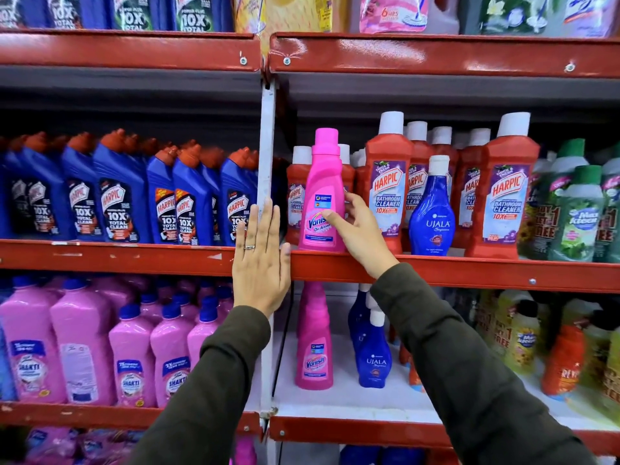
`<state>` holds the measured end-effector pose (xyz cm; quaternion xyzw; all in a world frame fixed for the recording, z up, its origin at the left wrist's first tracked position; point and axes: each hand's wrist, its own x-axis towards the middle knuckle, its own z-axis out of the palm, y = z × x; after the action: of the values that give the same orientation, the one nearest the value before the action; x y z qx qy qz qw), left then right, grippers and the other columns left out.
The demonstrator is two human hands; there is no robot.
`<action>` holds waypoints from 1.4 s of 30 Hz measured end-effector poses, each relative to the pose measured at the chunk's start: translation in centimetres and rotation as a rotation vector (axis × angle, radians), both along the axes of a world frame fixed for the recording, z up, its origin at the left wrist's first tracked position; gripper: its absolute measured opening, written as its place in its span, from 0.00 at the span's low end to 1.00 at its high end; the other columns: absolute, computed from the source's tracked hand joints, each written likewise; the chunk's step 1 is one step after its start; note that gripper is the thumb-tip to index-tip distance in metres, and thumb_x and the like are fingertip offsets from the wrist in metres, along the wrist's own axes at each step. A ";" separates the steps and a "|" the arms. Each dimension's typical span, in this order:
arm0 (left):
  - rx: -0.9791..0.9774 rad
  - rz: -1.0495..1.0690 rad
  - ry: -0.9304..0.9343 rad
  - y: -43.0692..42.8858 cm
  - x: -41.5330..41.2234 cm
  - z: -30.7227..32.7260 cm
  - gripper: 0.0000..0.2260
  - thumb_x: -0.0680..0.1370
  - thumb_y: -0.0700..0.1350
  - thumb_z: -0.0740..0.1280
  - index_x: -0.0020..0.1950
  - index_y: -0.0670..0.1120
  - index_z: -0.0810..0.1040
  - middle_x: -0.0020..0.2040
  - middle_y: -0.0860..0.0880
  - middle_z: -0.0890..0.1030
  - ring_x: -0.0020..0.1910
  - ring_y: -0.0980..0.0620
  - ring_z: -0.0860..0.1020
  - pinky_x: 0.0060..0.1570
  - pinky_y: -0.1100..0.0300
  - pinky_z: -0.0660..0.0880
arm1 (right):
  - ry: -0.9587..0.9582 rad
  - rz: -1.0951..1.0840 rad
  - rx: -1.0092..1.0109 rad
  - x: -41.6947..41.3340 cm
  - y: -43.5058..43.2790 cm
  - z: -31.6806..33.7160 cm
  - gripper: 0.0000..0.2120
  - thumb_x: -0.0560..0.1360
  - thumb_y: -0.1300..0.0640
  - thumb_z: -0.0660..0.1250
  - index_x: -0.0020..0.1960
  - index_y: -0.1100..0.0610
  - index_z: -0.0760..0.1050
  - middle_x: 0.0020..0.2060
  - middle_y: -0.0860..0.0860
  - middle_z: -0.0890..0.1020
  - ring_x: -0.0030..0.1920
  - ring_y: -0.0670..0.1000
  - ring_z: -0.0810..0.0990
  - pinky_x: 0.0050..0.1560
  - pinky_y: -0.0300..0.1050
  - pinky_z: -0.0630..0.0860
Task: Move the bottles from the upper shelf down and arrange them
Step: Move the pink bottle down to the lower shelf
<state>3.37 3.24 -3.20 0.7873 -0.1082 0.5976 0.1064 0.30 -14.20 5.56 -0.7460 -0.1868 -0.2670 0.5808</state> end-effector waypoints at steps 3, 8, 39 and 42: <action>0.002 0.002 -0.001 0.0 0.0 0.0 0.27 0.85 0.48 0.50 0.84 0.41 0.54 0.85 0.44 0.54 0.85 0.46 0.50 0.83 0.46 0.49 | -0.032 0.003 0.012 -0.6 -0.2 -0.1 0.26 0.79 0.60 0.68 0.74 0.62 0.65 0.68 0.59 0.76 0.68 0.55 0.77 0.68 0.56 0.76; 0.003 0.002 0.015 0.0 -0.2 0.1 0.27 0.85 0.49 0.49 0.84 0.41 0.54 0.85 0.44 0.53 0.85 0.46 0.50 0.83 0.45 0.49 | -0.089 0.039 0.073 -1.5 -0.4 0.2 0.23 0.80 0.59 0.67 0.73 0.61 0.66 0.67 0.57 0.77 0.65 0.51 0.79 0.63 0.46 0.80; -0.020 -0.130 0.128 0.4 -2.9 -14.0 0.31 0.84 0.48 0.52 0.84 0.45 0.43 0.85 0.51 0.42 0.85 0.49 0.43 0.83 0.51 0.38 | 0.106 0.208 0.100 -7.4 -2.4 -19.0 0.23 0.77 0.59 0.71 0.70 0.54 0.69 0.63 0.48 0.82 0.63 0.46 0.81 0.61 0.42 0.80; -0.045 -0.109 0.200 0.4 -2.8 -17.7 0.31 0.83 0.47 0.53 0.84 0.43 0.46 0.85 0.47 0.43 0.85 0.47 0.44 0.83 0.50 0.39 | 0.167 0.203 0.062 -6.7 -2.3 -21.9 0.24 0.77 0.57 0.71 0.71 0.52 0.69 0.64 0.48 0.81 0.64 0.46 0.81 0.63 0.43 0.79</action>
<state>0.62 3.68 -20.86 0.8334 -0.1261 0.5116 0.1667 -6.43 -16.47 -16.36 -0.7247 -0.2038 -0.1496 0.6411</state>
